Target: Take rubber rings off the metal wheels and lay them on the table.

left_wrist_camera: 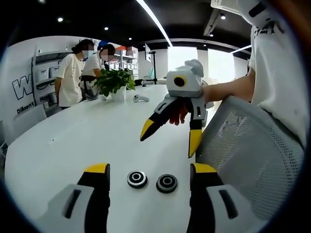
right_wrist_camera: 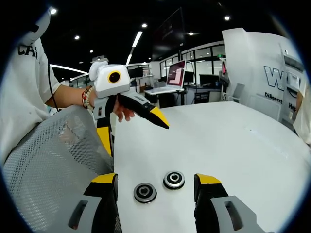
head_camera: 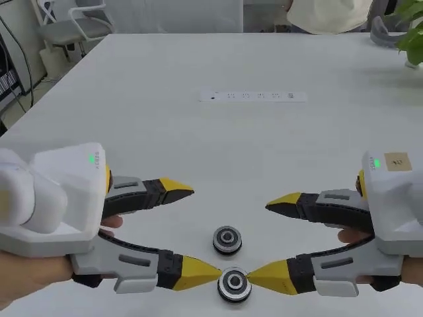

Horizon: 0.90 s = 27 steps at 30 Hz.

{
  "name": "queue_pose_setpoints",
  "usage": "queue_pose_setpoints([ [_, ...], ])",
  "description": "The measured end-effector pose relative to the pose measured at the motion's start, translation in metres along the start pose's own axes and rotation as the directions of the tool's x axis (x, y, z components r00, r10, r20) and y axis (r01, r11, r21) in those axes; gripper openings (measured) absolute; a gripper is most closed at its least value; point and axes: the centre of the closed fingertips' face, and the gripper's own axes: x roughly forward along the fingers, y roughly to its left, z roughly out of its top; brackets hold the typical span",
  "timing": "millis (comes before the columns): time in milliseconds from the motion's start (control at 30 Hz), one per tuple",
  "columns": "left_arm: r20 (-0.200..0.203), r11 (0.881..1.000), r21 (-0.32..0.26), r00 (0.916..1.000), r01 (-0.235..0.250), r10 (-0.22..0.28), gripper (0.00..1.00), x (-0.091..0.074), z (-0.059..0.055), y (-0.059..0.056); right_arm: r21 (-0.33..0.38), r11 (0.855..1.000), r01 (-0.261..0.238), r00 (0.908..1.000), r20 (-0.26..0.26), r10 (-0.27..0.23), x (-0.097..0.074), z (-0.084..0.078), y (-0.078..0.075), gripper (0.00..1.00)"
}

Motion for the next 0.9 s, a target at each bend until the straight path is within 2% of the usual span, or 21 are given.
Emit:
queue_pose_setpoints([
  [533, 0.02, 1.0, 0.008, 0.9998, 0.0, 0.0, 0.59, 0.001, 0.002, 0.001, 0.01, 0.999, -0.037, 0.9985, -0.04, 0.037, 0.006, -0.016, 0.005, 0.56],
  [700, 0.014, 1.0, 0.016, 0.9999, 0.006, -0.006, 0.57, 0.002, 0.0, -0.001, 0.031, 0.998, -0.046, 0.9981, -0.04, 0.047, 0.008, -0.02, 0.006, 0.53],
  [900, 0.009, 1.0, 0.023, 0.9999, 0.006, -0.007, 0.56, 0.003, -0.001, -0.002, 0.037, 0.998, -0.048, 0.9963, -0.069, 0.051, 0.009, -0.028, 0.007, 0.51],
])
